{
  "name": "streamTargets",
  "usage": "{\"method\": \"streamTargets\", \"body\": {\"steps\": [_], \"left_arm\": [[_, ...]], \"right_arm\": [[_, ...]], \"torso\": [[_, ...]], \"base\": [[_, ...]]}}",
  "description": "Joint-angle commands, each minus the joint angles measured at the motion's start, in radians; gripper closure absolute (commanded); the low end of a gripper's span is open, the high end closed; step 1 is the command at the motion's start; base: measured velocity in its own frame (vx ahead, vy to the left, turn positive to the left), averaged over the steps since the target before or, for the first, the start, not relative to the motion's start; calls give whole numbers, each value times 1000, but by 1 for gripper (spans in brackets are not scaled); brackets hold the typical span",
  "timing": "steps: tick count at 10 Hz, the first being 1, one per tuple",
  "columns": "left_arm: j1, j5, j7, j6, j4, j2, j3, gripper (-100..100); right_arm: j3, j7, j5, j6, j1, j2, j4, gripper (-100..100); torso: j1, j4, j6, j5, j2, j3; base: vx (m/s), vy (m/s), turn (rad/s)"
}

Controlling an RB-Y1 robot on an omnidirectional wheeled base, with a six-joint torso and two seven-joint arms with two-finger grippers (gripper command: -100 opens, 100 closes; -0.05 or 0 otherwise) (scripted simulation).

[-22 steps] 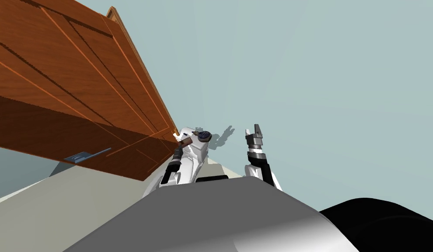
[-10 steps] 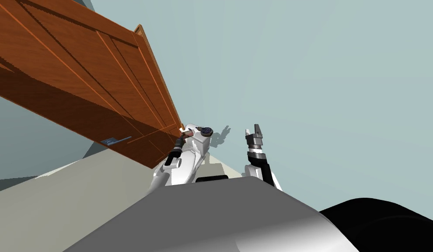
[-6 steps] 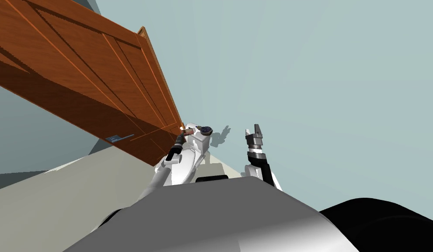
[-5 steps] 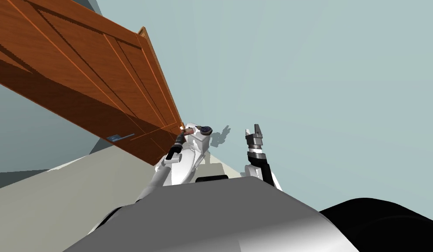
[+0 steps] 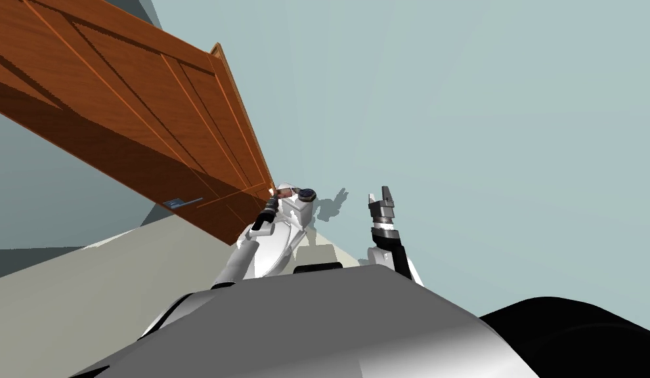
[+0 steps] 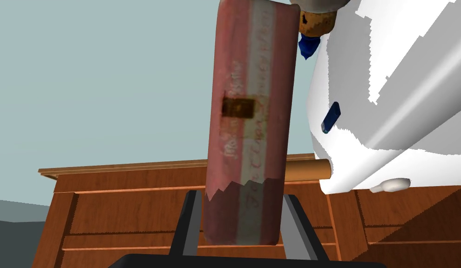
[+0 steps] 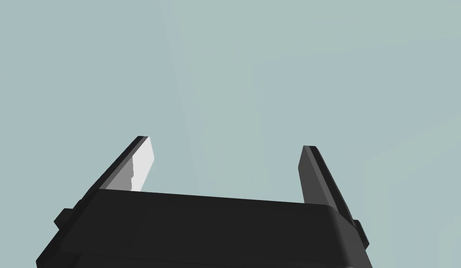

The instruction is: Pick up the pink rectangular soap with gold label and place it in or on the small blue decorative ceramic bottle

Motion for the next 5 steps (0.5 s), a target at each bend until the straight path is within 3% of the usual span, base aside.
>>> {"method": "streamTargets", "body": {"steps": [1, 5], "left_arm": [[-36, -1, 6, 32, 11, -8, 0, 100], [-123, -4, 22, 125, 25, -34, -1, 100]], "right_arm": [[0, 0, 0, 0, 0, 0, 0, 0], [0, 0, 0, 0, 0, 0, 0, 0]], "torso": [[0, 0, 0, 0, 0, 0], [-1, 0, 1, 0, -3, -1]], "base": [[10, -103, 45], [31, -105, 43]]}}
